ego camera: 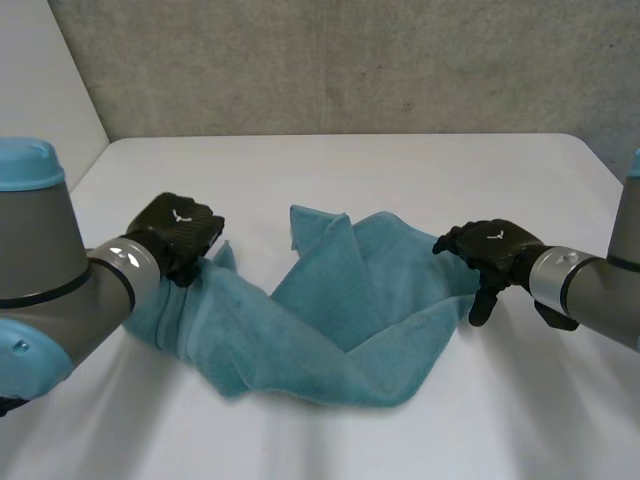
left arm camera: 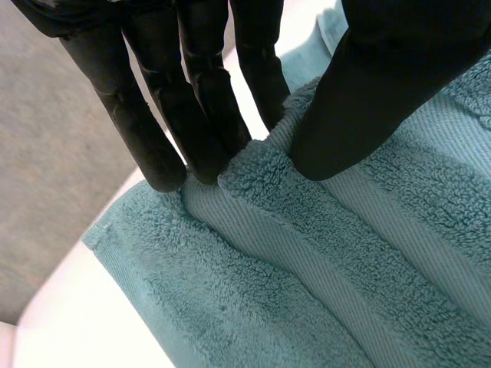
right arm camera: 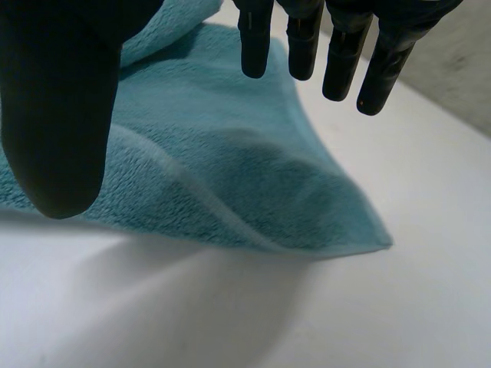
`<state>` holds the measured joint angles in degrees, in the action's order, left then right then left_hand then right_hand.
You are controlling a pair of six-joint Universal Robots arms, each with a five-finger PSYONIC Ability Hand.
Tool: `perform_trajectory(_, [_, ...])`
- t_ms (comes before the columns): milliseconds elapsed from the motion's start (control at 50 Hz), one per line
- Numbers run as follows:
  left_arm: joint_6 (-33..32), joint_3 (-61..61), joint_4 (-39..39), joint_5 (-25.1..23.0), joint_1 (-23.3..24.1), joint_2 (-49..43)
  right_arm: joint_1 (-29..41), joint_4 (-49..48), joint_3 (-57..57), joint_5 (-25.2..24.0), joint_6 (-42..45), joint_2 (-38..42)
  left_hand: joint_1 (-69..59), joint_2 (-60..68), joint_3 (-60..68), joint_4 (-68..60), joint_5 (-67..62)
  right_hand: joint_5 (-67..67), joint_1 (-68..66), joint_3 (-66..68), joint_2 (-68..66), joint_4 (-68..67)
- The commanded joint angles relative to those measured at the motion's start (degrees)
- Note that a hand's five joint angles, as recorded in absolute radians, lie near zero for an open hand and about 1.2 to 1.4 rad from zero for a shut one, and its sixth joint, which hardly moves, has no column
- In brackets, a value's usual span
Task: Fold the laundry
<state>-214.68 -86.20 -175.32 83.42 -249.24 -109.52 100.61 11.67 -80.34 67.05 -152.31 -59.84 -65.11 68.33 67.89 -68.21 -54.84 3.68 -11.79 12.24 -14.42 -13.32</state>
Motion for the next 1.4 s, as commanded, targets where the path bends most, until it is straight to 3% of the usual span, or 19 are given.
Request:
perform_trajectory(20, [0.0, -2.9, 0.1, 0.0, 0.2, 8.2, -1.1, 12.4, 8.7, -6.6, 1.6, 5.8, -14.9, 11.7, 12.1, -11.8, -15.2, -3.6, 1.7, -2.2, 4.3, 3.2])
perform_trajectory(200, [0.0, -5.7, -0.1, -0.3, -0.2, 18.3, -0.6, 15.0, 10.6, -8.1, 1.1, 9.3, -14.9, 11.7, 12.1, -11.8, -15.2, 2.1, -4.0, 3.6, -1.4, -2.5])
perform_trajectory(320, [0.0, -7.8, -0.1, -0.5, -0.4, 23.6, -0.3, 13.2, 10.6, -8.2, 0.8, 12.1, -14.9, 11.7, 12.1, -11.8, -15.2, 15.2, -17.1, 16.7, -14.5, -15.6])
perform_trajectory(380, [0.0, -8.3, -0.1, -0.5, -0.4, 25.0, -0.4, 11.4, 10.6, -8.1, 0.8, 12.7, -14.9, 11.7, 12.1, -11.8, -15.2, 27.5, -29.4, 29.0, -26.8, -27.9])
perform_trajectory(400, [0.0, -8.4, -0.1, -0.5, -0.4, 25.5, -0.4, 10.6, 10.6, -8.0, 0.6, 12.7, -14.9, 11.7, 12.1, -11.8, -15.2, 37.5, -39.4, 39.0, -36.8, -37.9])
perform_trajectory(420, [0.0, -8.4, -0.1, -0.5, -0.4, 25.5, -0.4, 10.6, 10.6, -8.0, 0.6, 12.7, -14.9, 11.7, 12.1, -11.8, -15.2, 37.6, -39.5, 39.1, -36.9, -38.0])
perform_trajectory(460, [0.0, -8.5, -0.2, -0.4, -0.5, 25.6, -0.4, 8.3, 10.6, -7.5, 0.6, 12.6, -14.9, 11.7, 12.1, -11.8, -15.2, 66.2, -68.1, 67.6, -65.4, -66.5])
perform_trajectory(580, [0.0, -8.5, -0.4, -0.3, -1.9, 25.6, -0.4, 5.0, 10.1, -7.3, -3.3, 8.6, -14.9, 11.7, 12.1, -11.8, -15.2, 66.3, -68.2, 67.8, -65.6, -66.7])
perform_trajectory(620, [0.1, -8.5, -0.8, -0.3, -3.9, 25.6, -1.1, 3.1, 8.7, -7.3, -8.3, 0.4, -14.9, 11.7, 12.1, -11.8, -15.2, 66.3, -68.2, 67.8, -65.6, -66.7])
perform_trajectory(700, [0.2, -8.5, -1.6, -0.2, -5.8, 25.6, -1.1, 2.6, 7.7, -7.1, -10.4, -6.3, -14.9, 11.7, 12.1, -11.8, -15.2, 66.3, -68.2, 67.8, -65.6, -66.7])
perform_trajectory(800, [0.7, -8.7, -2.8, -0.2, -7.6, 25.6, -1.1, 7.5, 8.0, -6.8, -9.1, -13.5, -14.9, 11.7, 12.1, -11.8, -15.2, 66.3, -68.2, 67.8, -65.6, -66.7])
perform_trajectory(840, [1.9, -9.9, -2.8, -0.4, -8.0, 25.0, -1.9, 13.7, 7.9, -6.7, -5.0, -17.4, -14.9, 11.7, 12.1, -11.8, -15.2, 66.3, -68.2, 67.8, -65.6, -66.7])
perform_trajectory(960, [4.1, -12.4, -3.0, -0.6, -7.9, 22.9, -1.7, 20.5, 6.4, -5.8, 5.5, -17.3, -14.9, 11.7, 12.1, -11.8, -15.2, 66.3, -68.2, 67.8, -65.6, -66.7])
perform_trajectory(1000, [5.6, -13.1, -3.4, -0.7, -7.8, 17.7, -0.7, 23.0, 6.1, -3.1, 10.1, -16.2, -14.9, 11.7, 12.1, -11.8, -15.2, 66.3, -68.2, 67.8, -65.6, -66.7])
perform_trajectory(1060, [5.9, -13.0, -3.6, -0.6, -7.6, 14.6, 0.5, 23.3, 6.5, -0.9, 11.2, -14.7, -14.9, 11.7, 12.1, -11.8, -15.2, 66.3, -68.2, 67.8, -65.6, -66.7])
perform_trajectory(1100, [5.8, -11.8, -4.6, -0.5, -6.8, 8.5, 3.1, 23.1, 8.2, 3.9, 12.3, -10.7, -14.9, 11.7, 12.1, -11.8, -15.2, 66.3, -68.2, 67.8, -65.6, -66.7])
perform_trajectory(1180, [5.8, -8.0, -7.4, -0.4, -6.6, 3.0, 4.9, 22.1, 12.0, 8.0, 13.4, -6.1, -14.9, 11.7, 12.1, -11.8, -15.2, 66.3, -68.2, 67.8, -65.6, -66.7])
perform_trajectory(1260, [6.0, 1.9, -12.3, 0.0, -6.4, -2.0, 6.1, 16.7, 22.8, 10.9, 14.0, 0.9, -14.9, 11.7, 12.1, -11.8, -15.2, 66.3, -68.2, 67.8, -65.6, -66.7])
perform_trajectory(1400, [6.3, 19.1, -21.8, 1.0, -5.0, -2.6, 7.7, 2.9, 42.3, 14.7, 12.8, 3.1, -14.9, 11.7, 12.1, -11.8, -15.2, 66.3, -68.2, 67.8, -65.6, -66.7])
